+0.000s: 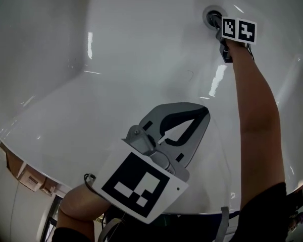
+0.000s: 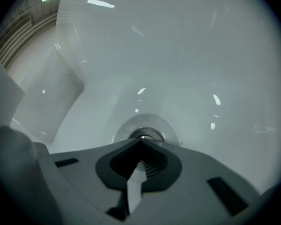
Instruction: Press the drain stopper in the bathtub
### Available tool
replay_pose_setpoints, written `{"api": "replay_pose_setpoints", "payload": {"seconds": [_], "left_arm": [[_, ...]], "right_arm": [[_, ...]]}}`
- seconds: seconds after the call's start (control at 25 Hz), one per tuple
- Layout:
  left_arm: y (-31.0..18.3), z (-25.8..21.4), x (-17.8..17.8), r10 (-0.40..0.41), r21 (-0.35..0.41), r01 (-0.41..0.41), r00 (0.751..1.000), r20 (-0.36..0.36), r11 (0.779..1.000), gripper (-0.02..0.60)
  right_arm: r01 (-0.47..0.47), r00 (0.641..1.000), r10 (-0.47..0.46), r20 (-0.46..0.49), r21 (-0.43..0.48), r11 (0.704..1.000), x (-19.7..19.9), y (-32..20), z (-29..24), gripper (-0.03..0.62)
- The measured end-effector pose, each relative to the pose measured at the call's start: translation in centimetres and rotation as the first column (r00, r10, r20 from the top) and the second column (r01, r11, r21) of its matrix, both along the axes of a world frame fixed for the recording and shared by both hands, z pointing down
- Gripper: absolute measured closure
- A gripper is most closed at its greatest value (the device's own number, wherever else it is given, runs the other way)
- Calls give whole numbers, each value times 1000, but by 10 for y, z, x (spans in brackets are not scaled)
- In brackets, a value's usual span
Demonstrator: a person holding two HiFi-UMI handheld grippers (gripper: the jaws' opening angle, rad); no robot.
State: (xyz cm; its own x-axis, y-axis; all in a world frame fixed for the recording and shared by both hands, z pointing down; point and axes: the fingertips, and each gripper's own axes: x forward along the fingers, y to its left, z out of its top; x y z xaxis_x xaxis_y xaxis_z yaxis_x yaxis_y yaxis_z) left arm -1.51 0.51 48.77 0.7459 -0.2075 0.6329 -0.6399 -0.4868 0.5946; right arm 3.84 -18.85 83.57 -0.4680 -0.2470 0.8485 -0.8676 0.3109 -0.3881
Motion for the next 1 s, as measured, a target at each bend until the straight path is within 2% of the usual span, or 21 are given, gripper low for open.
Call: {"api": "replay_pose_setpoints", "payload": {"seconds": [0.16,0.44,0.56,0.64,0.72,0.88,1.0], "left_arm": [[0,0,-1,-8,8,8,1000,-2,1000,578],[-10,6,-8,-85,49,86,996,-38,995,578],[-10,27,-22,-112,72,111,994,6,991,578],[-10,40,-36,-154,67,150,986,68,986,578],[-9,40,-41,-164,55,160,982,94,986,578],[1,13,-42,-164,51,160,982,90,986,578],[9,-16,-40,-160,53,156,985,65,986,578]], "right_arm": [[9,999,-8,-50,13,1000,0,2,2,582],[-3,1000,5,-20,116,993,12,14,-35,582],[8,1000,-9,5,137,990,12,35,-71,582],[41,998,-48,38,154,987,6,48,-102,582],[42,996,-55,65,178,983,7,56,-136,582],[-38,992,14,122,198,980,19,71,-203,582],[-53,990,23,140,221,974,30,87,-253,582]]}}
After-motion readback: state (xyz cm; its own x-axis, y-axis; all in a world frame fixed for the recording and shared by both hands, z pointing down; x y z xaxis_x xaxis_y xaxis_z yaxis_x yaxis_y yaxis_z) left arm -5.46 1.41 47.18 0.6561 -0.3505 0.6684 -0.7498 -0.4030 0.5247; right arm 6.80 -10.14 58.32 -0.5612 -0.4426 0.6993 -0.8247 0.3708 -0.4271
